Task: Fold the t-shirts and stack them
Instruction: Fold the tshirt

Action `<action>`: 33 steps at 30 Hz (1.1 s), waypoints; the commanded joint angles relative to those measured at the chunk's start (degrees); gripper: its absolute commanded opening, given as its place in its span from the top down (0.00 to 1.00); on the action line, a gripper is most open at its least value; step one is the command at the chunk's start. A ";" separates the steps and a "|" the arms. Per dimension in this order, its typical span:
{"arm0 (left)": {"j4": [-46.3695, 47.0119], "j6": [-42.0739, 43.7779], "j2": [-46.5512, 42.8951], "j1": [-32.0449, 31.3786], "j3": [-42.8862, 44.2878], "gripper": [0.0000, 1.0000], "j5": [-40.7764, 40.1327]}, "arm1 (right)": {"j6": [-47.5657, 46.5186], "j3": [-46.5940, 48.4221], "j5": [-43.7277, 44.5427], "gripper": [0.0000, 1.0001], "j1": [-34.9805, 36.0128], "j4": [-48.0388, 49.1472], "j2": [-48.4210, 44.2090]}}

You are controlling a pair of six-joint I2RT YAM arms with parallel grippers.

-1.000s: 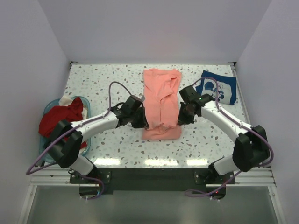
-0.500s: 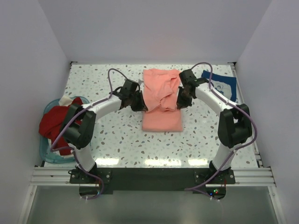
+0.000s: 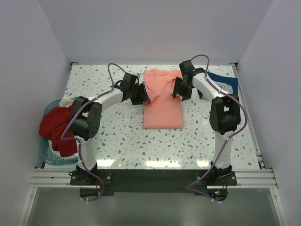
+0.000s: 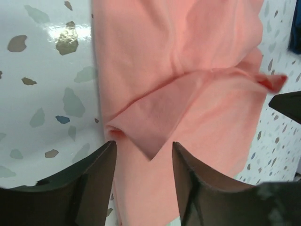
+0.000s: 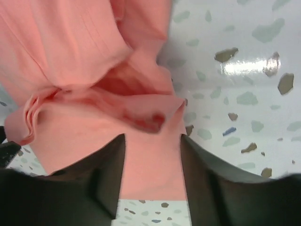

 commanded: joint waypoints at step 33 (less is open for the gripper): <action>10.44 0.86 -18.05 -2.88 -27.26 0.37 4.75 | -0.20 -32.64 -11.94 0.44 -1.72 9.90 -20.09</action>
